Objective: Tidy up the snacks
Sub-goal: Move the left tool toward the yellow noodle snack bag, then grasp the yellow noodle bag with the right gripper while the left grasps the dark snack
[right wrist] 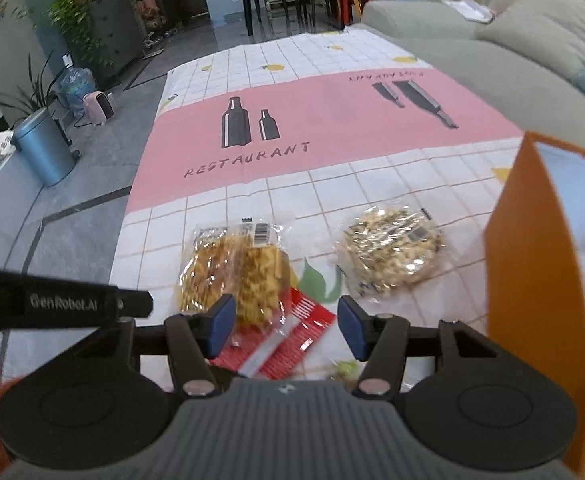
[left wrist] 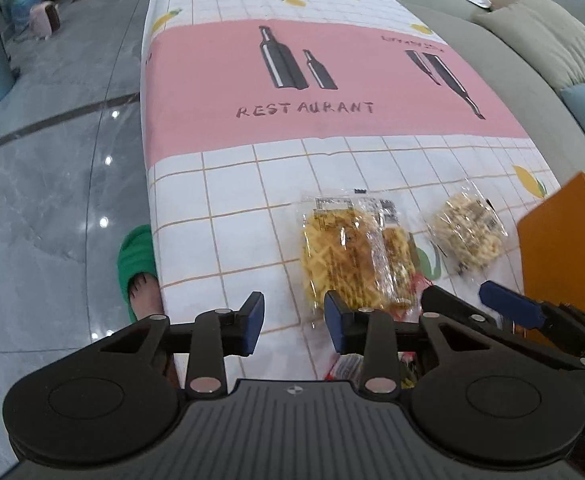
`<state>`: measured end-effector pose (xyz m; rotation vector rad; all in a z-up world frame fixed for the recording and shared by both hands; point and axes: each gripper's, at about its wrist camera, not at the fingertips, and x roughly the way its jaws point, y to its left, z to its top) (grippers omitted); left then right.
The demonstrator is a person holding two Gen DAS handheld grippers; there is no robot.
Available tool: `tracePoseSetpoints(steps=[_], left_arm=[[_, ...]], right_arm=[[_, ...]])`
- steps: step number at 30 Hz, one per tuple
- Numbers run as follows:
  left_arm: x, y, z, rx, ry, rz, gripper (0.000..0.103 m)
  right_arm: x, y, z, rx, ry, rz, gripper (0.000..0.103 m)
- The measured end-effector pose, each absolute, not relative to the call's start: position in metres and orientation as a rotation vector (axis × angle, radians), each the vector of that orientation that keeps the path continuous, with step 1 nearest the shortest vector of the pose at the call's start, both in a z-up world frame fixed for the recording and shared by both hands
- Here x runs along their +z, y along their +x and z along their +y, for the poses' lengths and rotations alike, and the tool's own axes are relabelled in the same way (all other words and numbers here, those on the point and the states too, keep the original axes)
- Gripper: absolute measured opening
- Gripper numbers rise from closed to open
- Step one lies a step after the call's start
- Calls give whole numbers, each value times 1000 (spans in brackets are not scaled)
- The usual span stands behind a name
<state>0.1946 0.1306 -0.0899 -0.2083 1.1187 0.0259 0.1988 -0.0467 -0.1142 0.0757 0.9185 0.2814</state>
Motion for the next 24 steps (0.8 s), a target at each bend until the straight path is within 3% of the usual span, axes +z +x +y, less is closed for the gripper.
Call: tracePoseSetpoints(steps=[21,24], left_arm=[[-123,210,125,54,-157,1201,14],[-124,210,125,51,-152,1197,14]], right_arm=[[-161,249,-35,351,326,1002,56],[-160,250,-33,362,323,1007,48]])
